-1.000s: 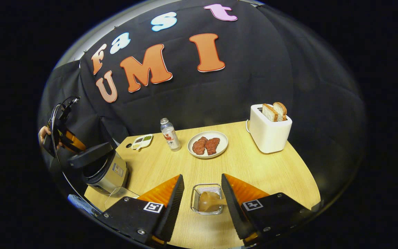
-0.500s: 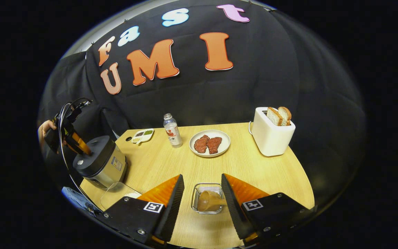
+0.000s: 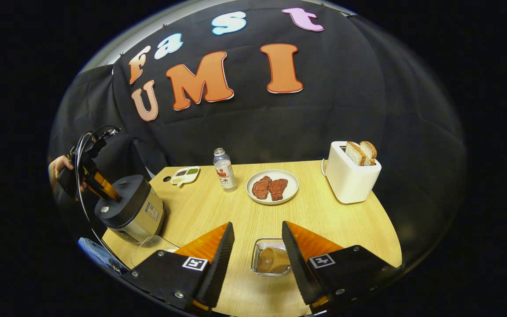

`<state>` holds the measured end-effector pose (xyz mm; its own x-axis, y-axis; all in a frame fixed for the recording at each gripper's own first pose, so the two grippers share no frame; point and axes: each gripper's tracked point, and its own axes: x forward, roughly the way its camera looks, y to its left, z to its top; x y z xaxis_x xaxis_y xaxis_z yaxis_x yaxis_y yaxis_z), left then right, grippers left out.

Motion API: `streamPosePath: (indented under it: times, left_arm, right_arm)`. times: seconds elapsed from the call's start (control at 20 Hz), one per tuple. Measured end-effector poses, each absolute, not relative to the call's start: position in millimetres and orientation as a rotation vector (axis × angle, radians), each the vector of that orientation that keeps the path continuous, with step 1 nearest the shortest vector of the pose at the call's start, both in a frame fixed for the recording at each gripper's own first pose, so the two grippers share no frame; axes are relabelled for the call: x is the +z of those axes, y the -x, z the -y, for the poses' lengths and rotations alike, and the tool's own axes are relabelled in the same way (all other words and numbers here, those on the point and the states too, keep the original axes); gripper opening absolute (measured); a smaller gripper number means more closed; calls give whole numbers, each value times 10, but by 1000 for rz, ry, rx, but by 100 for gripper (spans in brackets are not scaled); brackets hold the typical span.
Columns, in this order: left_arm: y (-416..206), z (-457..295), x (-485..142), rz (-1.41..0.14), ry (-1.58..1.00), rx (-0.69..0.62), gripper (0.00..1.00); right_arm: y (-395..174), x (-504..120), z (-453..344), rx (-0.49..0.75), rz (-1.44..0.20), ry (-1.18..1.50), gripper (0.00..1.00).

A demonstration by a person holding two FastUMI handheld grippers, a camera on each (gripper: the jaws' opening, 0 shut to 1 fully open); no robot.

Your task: Close the left gripper, press the button to open the rice cooker; take a wooden spoon from the chopstick holder with the right hand, scoop a spoonful of rice and pour it into the rice cooker, then put the wooden spoon back into the chopstick holder.

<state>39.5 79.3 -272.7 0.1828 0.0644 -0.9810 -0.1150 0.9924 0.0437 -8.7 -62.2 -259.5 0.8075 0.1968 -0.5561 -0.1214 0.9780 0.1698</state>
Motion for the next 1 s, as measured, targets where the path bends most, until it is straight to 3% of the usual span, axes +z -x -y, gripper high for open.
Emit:
streamPosePath:
  times: [0.15, 0.35, 0.6, 0.65, 0.7, 0.8, 0.85, 1.0]
  left_arm:
    - [-387, -780, -2696, -1253, 11, 101, 94]
    - [-432, -779, -2617, -957, -73, 24, 98]
    - [-430, -774, -2473, -677, -241, 128, 98]
    - [-430, -726, -2394, -640, -263, 139, 94]
    - [-439, -657, -2264, -592, -269, 144, 100]
    - [-455, -456, -1935, -481, -264, 131, 100]
    - [-451, -352, -1726, -425, -256, 122, 93]
    - [-508, 9, -1446, -295, -193, 83, 100]
  right_arm:
    - [74, -2489, 561, 182, -574, -129, 76]
    - [49, -2351, 503, 197, -514, -113, 81]
    - [-72, -2021, 453, 222, -406, -78, 82]
    - [-107, -1927, 439, 225, -375, -65, 82]
    - [-140, -1827, 430, 224, -343, -48, 82]
    - [-172, -1666, 395, 220, -295, -23, 82]
    - [-165, -1586, 381, 218, -276, -15, 82]
    - [-166, -1405, 336, 219, -224, 3, 82]
